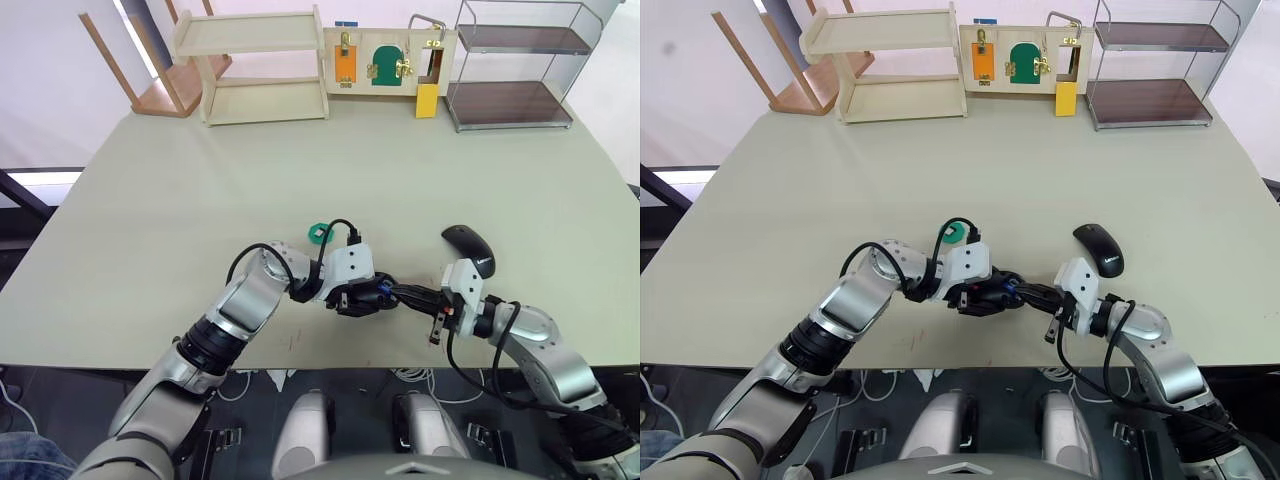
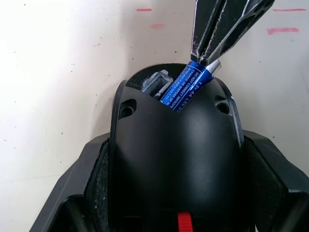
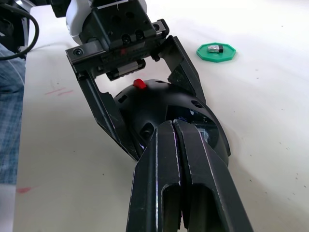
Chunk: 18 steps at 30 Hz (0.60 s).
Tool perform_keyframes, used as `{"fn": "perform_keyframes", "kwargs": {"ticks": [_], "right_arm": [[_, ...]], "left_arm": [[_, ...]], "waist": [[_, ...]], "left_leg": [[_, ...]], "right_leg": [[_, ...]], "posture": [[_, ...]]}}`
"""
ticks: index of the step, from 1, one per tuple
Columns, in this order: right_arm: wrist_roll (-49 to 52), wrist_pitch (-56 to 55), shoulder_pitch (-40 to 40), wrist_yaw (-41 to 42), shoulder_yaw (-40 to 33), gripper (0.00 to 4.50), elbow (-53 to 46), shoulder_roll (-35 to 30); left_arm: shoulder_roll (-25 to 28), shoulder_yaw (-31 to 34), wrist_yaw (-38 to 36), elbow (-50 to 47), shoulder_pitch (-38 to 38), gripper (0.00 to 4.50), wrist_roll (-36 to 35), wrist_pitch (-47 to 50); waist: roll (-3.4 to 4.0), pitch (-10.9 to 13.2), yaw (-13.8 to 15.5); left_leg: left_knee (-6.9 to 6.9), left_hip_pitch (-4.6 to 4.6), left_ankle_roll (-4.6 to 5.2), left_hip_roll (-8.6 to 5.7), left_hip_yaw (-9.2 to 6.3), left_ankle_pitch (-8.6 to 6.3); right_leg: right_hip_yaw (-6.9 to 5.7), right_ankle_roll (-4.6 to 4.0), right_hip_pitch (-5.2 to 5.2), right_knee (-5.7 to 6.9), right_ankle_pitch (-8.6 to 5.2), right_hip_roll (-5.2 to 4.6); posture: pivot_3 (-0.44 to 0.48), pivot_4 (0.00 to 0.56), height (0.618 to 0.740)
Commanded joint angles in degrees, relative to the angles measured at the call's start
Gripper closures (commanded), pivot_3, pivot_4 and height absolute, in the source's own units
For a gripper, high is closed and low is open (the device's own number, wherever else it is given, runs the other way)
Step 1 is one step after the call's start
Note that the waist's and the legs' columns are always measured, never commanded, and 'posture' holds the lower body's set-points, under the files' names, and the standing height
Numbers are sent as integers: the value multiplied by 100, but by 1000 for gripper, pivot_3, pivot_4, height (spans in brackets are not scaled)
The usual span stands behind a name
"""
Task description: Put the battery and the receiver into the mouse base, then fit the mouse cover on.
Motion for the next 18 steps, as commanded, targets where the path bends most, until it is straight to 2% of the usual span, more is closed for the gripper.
{"fn": "perform_keyframes", "kwargs": {"ticks": [1,18], "right_arm": [[-33,-73,-56,27,-99,4484,9,48],[-367,-340,-209,225,101,4484,836,347]], "left_arm": [[35,-313,10,213,139,1545,187,79],[91,-284,16,133,192,1545,160,158]], "waist": [[0,0,2],[1,-3,-20]], "left_leg": [[0,0,0,0,0,0],[0,33,0,1,1,0]], "right_leg": [[0,0,0,0,0,0],[1,2,26,7,-2,1]], "posture": [[0,150,740],[0,150,740]]}}
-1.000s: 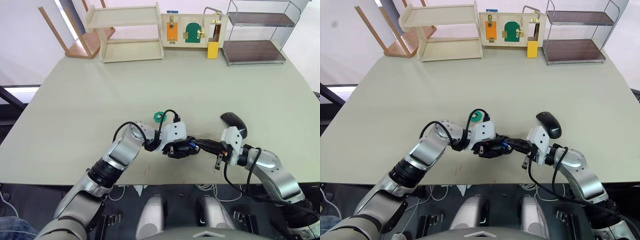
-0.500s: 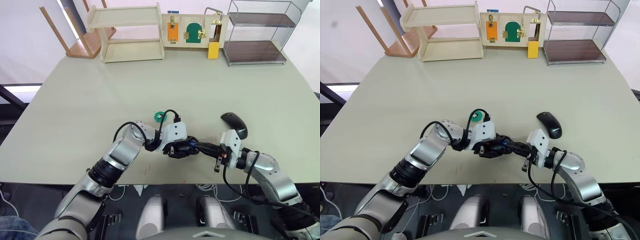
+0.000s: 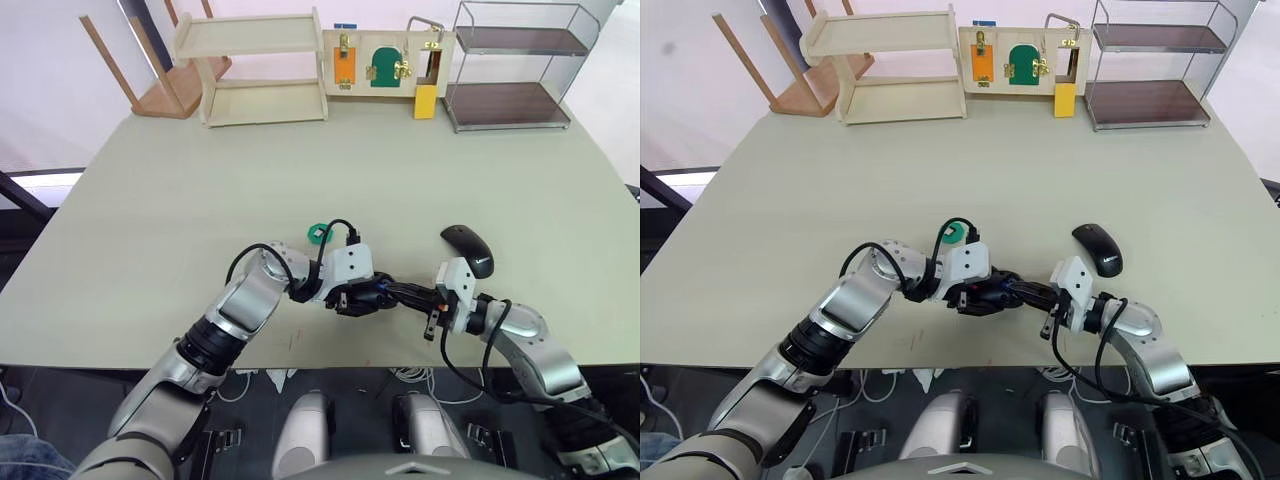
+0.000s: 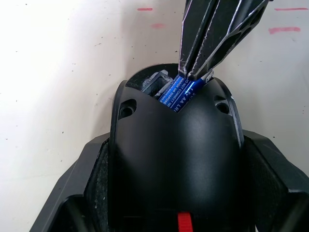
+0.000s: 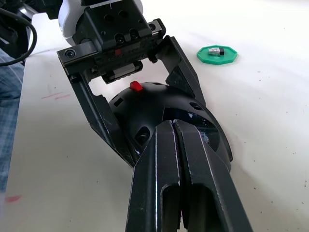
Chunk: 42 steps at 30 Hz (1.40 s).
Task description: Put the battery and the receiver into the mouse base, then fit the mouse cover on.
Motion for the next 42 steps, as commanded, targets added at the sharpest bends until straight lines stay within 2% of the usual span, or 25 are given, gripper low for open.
{"fn": "perform_keyframes", "kwargs": {"ticks": [1,5,21,30,36,42], "right_arm": [[-192,-69,11,45,113,4484,280,62],[-307,-177,25,100,211,4484,570,161],[-752,-275,-112,-54,372,4484,1406,297],[-837,-338,-59,9,366,4484,1089,42],[-885,403,-114,172,586,4484,670,-267],[-632,128,-67,127,234,4484,326,-306]], "left_arm": [[72,-277,-1,121,177,1545,154,140],[88,-276,-9,66,186,1545,136,208],[261,-240,-110,-190,194,1545,40,436],[222,-269,-80,-118,191,1545,60,387],[198,-280,-79,-89,168,1545,62,364],[200,-282,-71,-79,157,1545,64,342]], "waist": [[0,0,-12],[1,-1,-45],[-5,-10,-87],[-6,-13,-80],[-6,-13,-73],[-7,-13,-53]], "left_leg": [[-1,9,0,0,0,0],[-9,64,0,3,-4,-1],[-20,76,-1,16,-11,-1],[-22,77,-1,17,-12,-2],[-22,77,-1,18,-15,-2],[-23,74,-1,17,-14,-2]], "right_leg": [[0,6,8,0,-4,0],[7,16,53,-3,-13,0],[17,6,50,-1,-14,16],[18,3,50,-1,-16,17],[19,3,50,-2,-17,17],[18,2,49,-3,-19,16]], "posture": [[0,150,740],[0,150,740],[0,150,740],[0,150,740],[0,150,740],[0,150,740]]}}
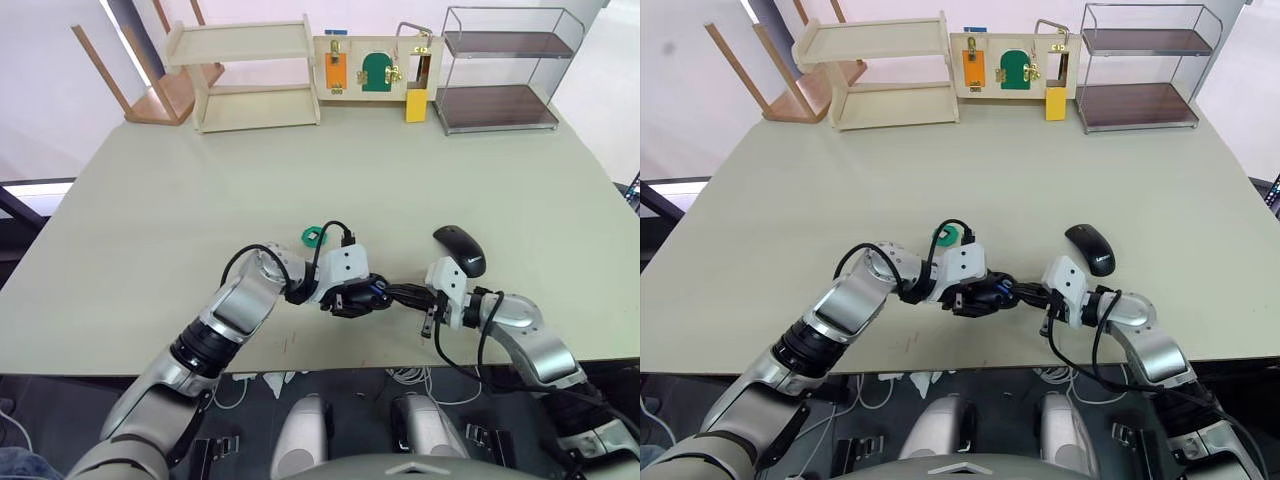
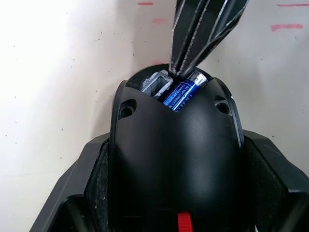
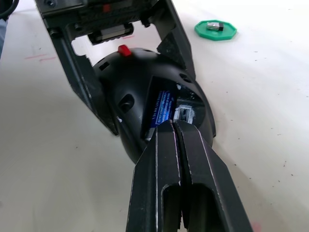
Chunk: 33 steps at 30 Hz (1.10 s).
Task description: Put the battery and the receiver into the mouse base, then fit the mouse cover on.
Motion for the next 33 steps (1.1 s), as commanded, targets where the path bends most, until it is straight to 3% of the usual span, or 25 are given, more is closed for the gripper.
{"fn": "perform_keyframes", "kwargs": {"ticks": [1,7,12,18,22,26,27,28,33], "right_arm": [[23,-28,223,22,-134,4484,87,-41],[335,-475,288,140,-640,4484,-71,-110],[659,-202,301,418,-902,4484,-216,-355],[1353,-833,663,1193,-1452,4484,-217,-448],[1748,-747,878,1495,-1758,3221,-259,-573],[1836,-782,1025,1557,-1945,1099,-266,-613],[1850,-794,1077,1560,-2006,371,-260,-619],[1857,-803,1105,1568,-2048,71,-244,-622],[1849,-959,1309,1681,-2166,71,-148,-640]], "left_arm": [[51,-258,-85,106,123,1545,67,31],[58,-257,-79,131,125,1545,71,-5],[28,-289,-78,168,126,1545,75,-54],[-14,-311,-89,278,68,1545,94,-142],[-22,-302,-84,343,68,1545,100,-208],[-48,-308,-71,392,65,1545,113,-254],[-56,-306,-71,394,64,1545,109,-256],[-68,-308,-69,401,58,1545,108,-254],[-78,-283,-137,414,52,1545,35,-217]], "waist": [[0,0,7],[0,10,12],[2,12,18],[2,13,31],[2,13,39],[3,13,40],[2,13,45],[2,13,47],[3,13,70]], "left_leg": [[0,-1,0,0,0,0],[0,-12,0,-1,1,0],[-2,-20,0,-2,3,0],[-4,-26,0,-3,6,-1],[-2,-24,0,-4,4,0],[-1,-23,0,-4,5,0],[-1,-23,0,-4,4,0],[-1,-23,0,-4,4,0],[-1,-23,0,-5,5,-1]], "right_leg": [[0,0,0,-1,0,0],[0,2,-7,-4,-1,-2],[3,0,-15,-5,0,-2],[0,1,-16,-10,-1,-2],[2,2,-16,-10,0,-4],[2,2,-15,-10,0,-6],[2,2,-15,-10,0,-6],[2,2,-15,-9,0,-7],[3,2,-15,-10,0,-9]], "posture": [[0,150,740],[0,150,740],[0,150,740],[0,150,740],[0,150,740],[0,150,740],[0,150,740],[0,150,740],[0,150,740]]}}
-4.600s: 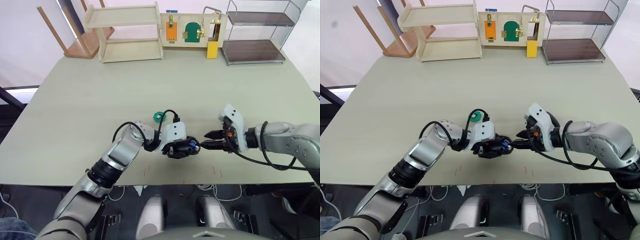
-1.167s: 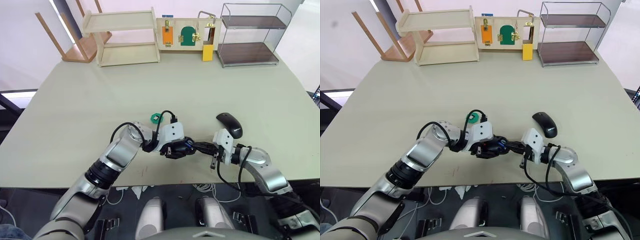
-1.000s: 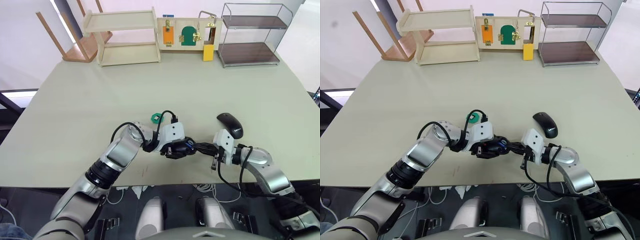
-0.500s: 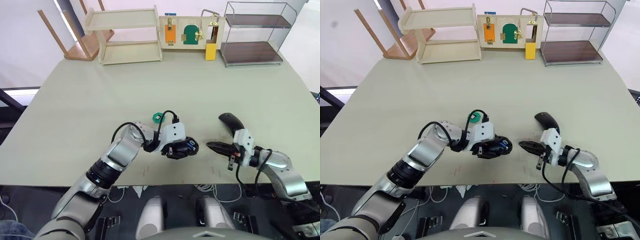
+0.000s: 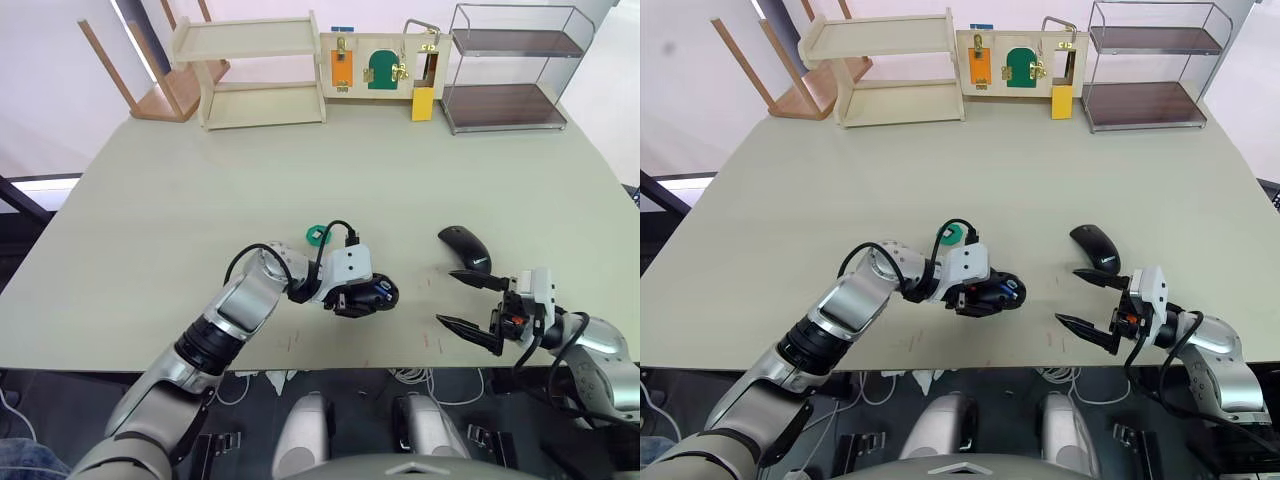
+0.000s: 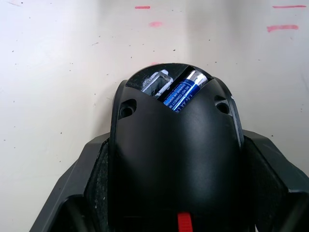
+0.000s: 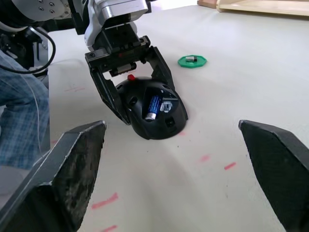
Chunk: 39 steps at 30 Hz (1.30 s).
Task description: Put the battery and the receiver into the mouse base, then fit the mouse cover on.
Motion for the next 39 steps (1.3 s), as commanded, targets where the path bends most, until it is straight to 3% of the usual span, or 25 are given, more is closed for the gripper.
{"fn": "perform_keyframes", "kwargs": {"ticks": [1,4,6,8,15,25,39], "right_arm": [[102,-257,209,138,-317,71,-84,-63],[93,-342,300,193,-347,71,-78,-16],[68,-387,327,208,-348,0,-55,3],[78,-424,345,231,-348,0,-28,13],[198,-652,387,410,-402,0,117,135],[192,-918,426,526,-470,0,303,188],[251,-1070,461,503,-605,0,276,265]], "left_arm": [[9,-238,-116,195,121,1545,41,109],[1,-140,-178,180,124,1545,-54,-11],[-24,-81,-190,160,125,537,-119,-21],[-54,-28,-184,137,108,33,-174,34],[-52,191,-238,-151,14,33,-379,203],[377,677,-399,-1060,-48,33,-1091,846],[368,1743,251,-888,265,33,-1595,676]], "waist": [[0,0,22],[0,0,20],[2,1,19],[2,3,19],[5,9,21],[14,37,8],[18,57,-1]], "left_leg": [[0,-1,0,-2,0,0],[0,-1,0,-2,-1,0],[0,-1,0,-2,-1,0],[-1,-4,0,-2,-1,0],[-1,-6,0,-3,0,0],[0,-38,0,-3,0,0],[5,-45,0,-4,-1,0]], "right_leg": [[-1,1,0,0,0,-3],[-2,1,0,0,-1,-3],[-2,1,0,0,-1,-3],[-1,0,-3,0,-1,-3],[-1,0,-6,0,-1,-4],[-2,-9,-33,1,5,-3],[-7,-6,-34,1,5,-2]], "posture": [[0,150,740],[0,150,740],[0,150,740],[0,150,740],[0,150,740],[0,150,740],[0,150,740]]}}
